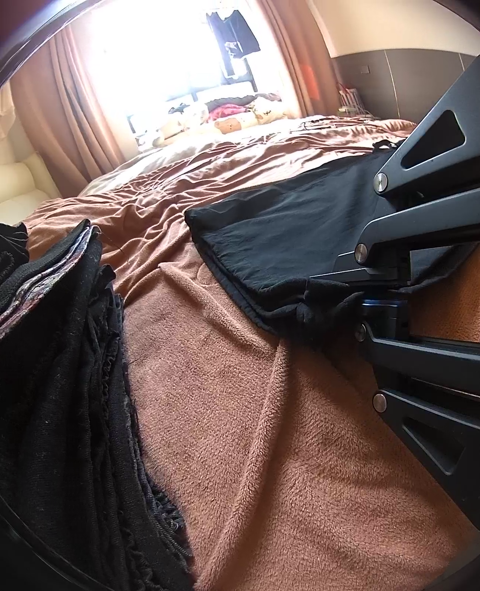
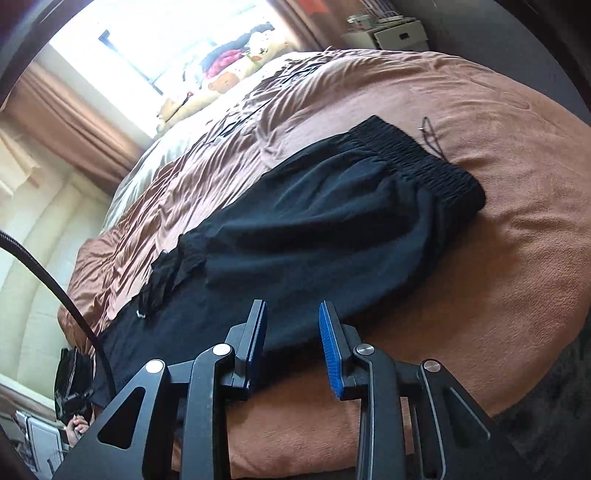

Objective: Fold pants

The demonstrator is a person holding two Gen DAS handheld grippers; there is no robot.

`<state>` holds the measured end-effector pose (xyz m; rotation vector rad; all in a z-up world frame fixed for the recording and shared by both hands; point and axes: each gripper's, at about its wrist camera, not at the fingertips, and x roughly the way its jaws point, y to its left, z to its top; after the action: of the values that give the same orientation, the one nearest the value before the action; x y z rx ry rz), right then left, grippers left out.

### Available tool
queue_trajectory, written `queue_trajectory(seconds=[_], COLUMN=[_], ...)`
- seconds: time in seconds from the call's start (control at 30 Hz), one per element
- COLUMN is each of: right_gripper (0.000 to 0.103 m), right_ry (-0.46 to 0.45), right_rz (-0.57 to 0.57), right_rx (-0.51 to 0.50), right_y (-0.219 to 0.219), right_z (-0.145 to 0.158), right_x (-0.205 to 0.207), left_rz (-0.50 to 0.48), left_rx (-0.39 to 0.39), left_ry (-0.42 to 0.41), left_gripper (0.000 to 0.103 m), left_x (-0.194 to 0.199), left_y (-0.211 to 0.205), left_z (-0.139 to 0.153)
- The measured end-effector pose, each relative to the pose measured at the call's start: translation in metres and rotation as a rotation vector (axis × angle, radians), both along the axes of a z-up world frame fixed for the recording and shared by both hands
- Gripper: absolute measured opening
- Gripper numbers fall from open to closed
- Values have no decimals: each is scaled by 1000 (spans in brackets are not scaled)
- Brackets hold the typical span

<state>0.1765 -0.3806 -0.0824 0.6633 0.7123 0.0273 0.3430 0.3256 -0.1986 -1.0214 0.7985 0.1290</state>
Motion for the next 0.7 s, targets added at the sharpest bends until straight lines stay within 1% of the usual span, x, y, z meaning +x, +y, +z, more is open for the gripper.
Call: queue_trajectory(seconds=[0.07, 0.17, 0.37, 0.57, 0.63, 0.7], right_gripper=[27, 27, 27, 27, 27, 27], right_ry=[0, 12, 22, 34, 43, 50], right_rz=[29, 75, 181, 268, 296, 322], right_rx=[-31, -64, -103, -139, -149, -161], right_y=[20, 44, 96, 143, 157, 173], right_z=[5, 4, 3, 3, 1, -3], right_x=[2, 19, 50, 70, 77, 88], left_rz=[-5, -21, -49, -57, -47, -39], left_rx=[-13, -36, -44, 7, 33, 41], left_ry=[-3, -1, 4, 28, 42, 51], left_gripper=[3, 4, 5, 5, 5, 5], left_x=[-1, -1, -3, -3, -4, -3], left_y=[0, -2, -14, -20, -21, -21], left_z=[-1, -4, -7, -4, -5, -6])
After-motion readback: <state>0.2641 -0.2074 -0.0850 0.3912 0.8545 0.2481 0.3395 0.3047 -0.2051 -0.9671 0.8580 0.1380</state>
